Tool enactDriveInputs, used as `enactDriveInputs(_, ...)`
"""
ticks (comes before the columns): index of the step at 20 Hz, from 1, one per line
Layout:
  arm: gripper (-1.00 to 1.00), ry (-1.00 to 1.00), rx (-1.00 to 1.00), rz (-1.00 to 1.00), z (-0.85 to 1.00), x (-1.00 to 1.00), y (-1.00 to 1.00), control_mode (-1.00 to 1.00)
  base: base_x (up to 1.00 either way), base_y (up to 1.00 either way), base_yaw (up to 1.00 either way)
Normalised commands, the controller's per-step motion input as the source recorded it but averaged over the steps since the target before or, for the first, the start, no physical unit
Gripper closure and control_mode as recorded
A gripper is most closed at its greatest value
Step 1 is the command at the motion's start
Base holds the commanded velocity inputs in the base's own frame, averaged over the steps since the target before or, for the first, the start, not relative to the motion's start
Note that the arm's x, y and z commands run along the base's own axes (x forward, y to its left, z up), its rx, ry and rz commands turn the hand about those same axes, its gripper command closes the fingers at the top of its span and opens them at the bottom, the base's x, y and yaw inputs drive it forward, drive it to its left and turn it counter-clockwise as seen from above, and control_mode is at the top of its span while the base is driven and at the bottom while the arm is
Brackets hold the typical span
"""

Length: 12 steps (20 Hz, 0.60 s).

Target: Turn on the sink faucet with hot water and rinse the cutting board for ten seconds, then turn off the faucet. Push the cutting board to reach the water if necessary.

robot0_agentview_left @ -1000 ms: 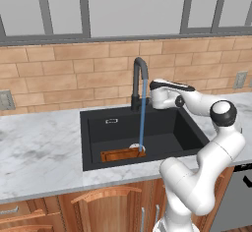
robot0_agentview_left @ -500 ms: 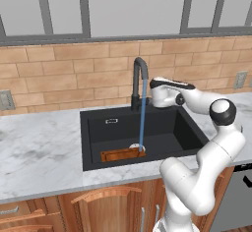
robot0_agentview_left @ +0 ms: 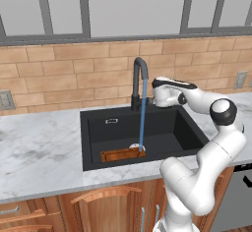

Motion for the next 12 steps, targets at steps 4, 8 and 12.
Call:
enactDriveInputs(4,-1.00,0.00,0.00,0.00,0.00,-0.01,-0.20,-1.00,0.00,0.00,0.00)
enactDriveInputs(8,-1.00,0.00,0.00,0.00,0.00,-0.03,-0.16,-1.00,0.00,0.00,0.00)
enactDriveInputs(12,-1.00,0.00,0.00,0.01,0.00,-0.10,-0.29,-1.00,0.00,0.00,0.00)
